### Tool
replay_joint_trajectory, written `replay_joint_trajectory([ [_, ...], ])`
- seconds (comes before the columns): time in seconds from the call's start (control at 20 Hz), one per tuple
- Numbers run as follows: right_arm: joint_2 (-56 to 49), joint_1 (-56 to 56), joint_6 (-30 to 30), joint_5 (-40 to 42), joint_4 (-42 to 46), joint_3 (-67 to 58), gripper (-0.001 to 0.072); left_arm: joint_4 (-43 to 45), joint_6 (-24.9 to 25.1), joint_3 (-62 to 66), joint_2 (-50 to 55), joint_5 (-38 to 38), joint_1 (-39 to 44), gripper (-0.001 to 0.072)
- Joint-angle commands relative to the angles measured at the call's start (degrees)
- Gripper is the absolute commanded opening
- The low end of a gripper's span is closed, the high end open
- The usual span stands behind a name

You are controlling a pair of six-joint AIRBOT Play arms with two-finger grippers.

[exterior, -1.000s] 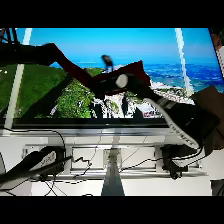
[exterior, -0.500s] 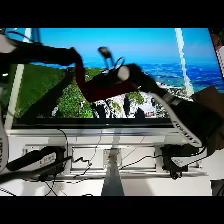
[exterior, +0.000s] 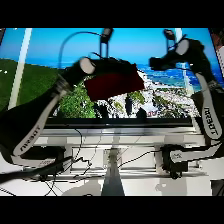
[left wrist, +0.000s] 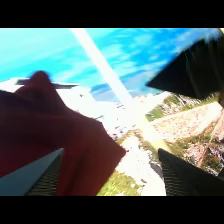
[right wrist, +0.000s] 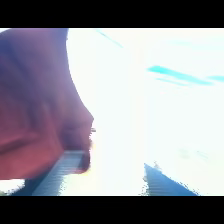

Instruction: Fold the clothes and pants, and hang the long-sleeved shirts on hangers.

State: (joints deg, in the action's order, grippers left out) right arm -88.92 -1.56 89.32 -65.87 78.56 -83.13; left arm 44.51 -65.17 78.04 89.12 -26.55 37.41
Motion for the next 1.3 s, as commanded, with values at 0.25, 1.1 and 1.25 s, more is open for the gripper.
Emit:
replay_joint_trajectory([
  [0.25,-5.79,12.44,-6.88,-3.58,-14.71,0.09,0.0617,6.93,-0.02,0.02,-3.26,1.81,0.7,0.0706],
  [1.1,-22.53,-6.82,-7.93,10.58,-40.81,-0.09,0.0302,6.95,-0.02,0.02,-5.92,-27.67,-12.66,0.0705],
  [1.25,-22.23,-6.95,-8.09,10.86,-40.63,-0.09,0.001,6.95,-0.04,0.02,-8.24,-36.61,-21.66,0.0692],
])
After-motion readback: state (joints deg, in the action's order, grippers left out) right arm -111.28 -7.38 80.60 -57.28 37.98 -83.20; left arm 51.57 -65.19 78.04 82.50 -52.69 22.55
